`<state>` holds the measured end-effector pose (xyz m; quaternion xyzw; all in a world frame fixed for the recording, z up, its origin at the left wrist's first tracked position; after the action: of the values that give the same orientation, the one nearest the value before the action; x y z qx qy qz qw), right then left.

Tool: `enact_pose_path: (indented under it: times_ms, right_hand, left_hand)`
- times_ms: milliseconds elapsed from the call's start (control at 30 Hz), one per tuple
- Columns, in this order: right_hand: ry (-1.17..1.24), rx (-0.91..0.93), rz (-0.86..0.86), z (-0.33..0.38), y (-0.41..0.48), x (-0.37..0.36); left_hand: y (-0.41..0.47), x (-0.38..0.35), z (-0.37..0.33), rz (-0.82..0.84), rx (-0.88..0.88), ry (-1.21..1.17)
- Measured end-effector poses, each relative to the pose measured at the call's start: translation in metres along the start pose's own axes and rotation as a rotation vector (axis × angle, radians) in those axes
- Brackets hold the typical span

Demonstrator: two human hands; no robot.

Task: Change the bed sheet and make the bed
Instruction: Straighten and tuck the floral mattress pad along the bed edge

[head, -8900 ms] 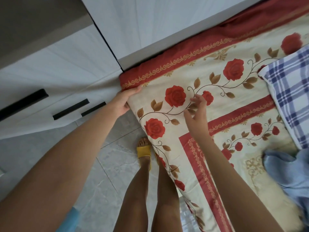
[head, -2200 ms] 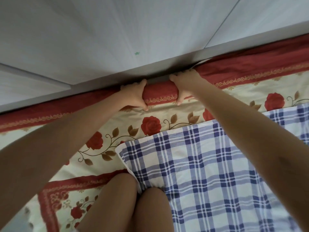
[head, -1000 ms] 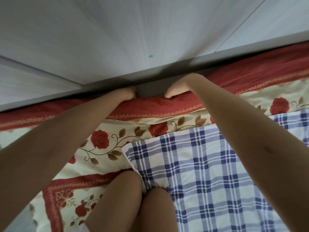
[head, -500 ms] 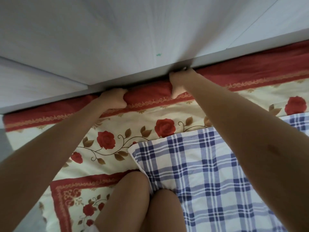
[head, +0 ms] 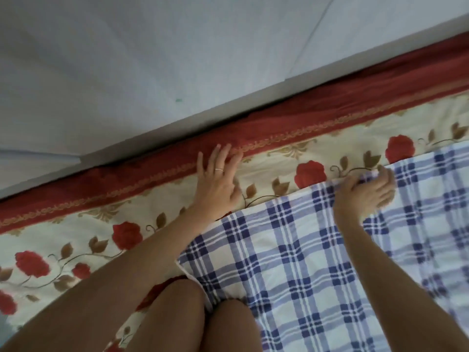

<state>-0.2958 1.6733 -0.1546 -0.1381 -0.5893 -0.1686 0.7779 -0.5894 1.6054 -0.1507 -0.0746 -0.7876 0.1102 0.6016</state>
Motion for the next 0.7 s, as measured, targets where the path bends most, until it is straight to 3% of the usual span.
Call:
enact_pose_path:
  times_ms: [67,100,167,233,300,367,400,433,500,567,700]
  right_hand:
    - [-0.084,-0.276,0.064,-0.025,0.026,0.001]
    - [-0.104,-0.255,0.151,-0.026,0.038,-0.005]
    - [-0.202,0.019,0.245,-0.016,0.058,-0.025]
    - [-0.306,0.405,0.279,0.001,0.071,-0.043]
    - [-0.246,0.790,0.356,0.011,0.082,-0.049]
    - [-0.108,1.026,0.369,0.002,0.109,-0.040]
    - [-0.078,1.002,0.280,-0.009,0.131,-0.032]
    - [-0.073,0.857,0.154,-0.024,0.159,-0.023]
    - [-0.065,0.354,-0.023,-0.062,0.209,-0.012]
    - [-0.082,0.051,-0.030,-0.084,0.236,-0.023]
    - [-0.085,0.073,0.001,-0.088,0.247,-0.039]
  left_hand:
    - [0.029,-0.009,-0.038,0.124,-0.130,0.025]
    - [0.045,-0.015,-0.053,0.190,-0.147,0.036]
    - [0.085,-0.025,-0.085,0.235,-0.166,0.083]
    - [0.127,-0.026,-0.124,0.172,-0.262,0.131]
    - [0.164,-0.028,-0.157,0.079,-0.389,0.169]
    - [0.200,-0.029,-0.183,-0.035,-0.430,0.159]
    - [0.217,-0.030,-0.196,-0.072,-0.424,0.138]
    - [0.234,-0.032,-0.209,-0.094,-0.412,0.130]
    - [0.258,-0.038,-0.231,-0.126,-0.375,0.125]
    - [0.269,-0.047,-0.244,-0.166,-0.339,0.143]
    - [0.275,-0.055,-0.246,-0.183,-0.332,0.185]
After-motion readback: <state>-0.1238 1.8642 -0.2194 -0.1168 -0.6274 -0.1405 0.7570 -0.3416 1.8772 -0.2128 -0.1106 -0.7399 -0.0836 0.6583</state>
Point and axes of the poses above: each hand's wrist, its own y-axis towards the middle knuckle, its own x-axis out of the back of the hand, z = x × y, the point moved 4 cm from there along y, towards the middle knuckle, and after that the axes turned 4 degrees about x, right-handed, at the moved point
